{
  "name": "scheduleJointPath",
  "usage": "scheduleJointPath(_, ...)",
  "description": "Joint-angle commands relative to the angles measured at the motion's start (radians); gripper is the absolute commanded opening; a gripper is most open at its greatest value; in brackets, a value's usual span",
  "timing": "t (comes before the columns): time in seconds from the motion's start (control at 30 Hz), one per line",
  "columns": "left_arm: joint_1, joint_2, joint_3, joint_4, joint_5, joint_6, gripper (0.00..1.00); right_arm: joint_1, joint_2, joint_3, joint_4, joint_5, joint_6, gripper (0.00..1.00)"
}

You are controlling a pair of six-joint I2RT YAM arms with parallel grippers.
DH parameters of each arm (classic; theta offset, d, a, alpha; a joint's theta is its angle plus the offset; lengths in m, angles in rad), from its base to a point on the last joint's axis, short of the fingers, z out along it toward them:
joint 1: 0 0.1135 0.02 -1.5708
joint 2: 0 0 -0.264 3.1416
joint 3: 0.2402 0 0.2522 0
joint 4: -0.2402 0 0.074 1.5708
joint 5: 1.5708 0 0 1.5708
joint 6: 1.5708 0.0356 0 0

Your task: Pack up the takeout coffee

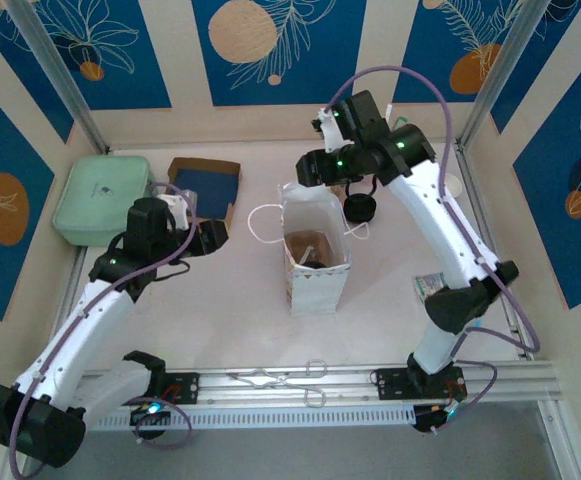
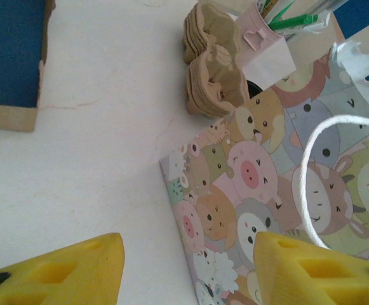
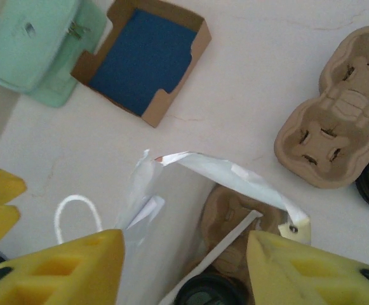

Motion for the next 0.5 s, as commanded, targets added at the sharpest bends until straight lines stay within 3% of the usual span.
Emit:
scheduleJointPath(0.0, 0.009, 0.039, 0.066, -0.045, -0.036, 0.051, 0.57, 0.002, -0.084, -0.049, 0.072, 0.021, -0.011, 0.7)
scheduleJointPath(0.17, 0.013, 0.12, 0.121, -0.05, -0.049, 0.056, 0.57, -0.022, -0.152, -0.119, 0.102, 0.048, 0.003, 0.83)
scheduleJointPath(0.47, 0.061, 0.329, 0.248, -0.054, -0.047, 0.066, 0.57, -0.171, -0.263, -0.277, 0.13, 0.056, 0.098, 0.88)
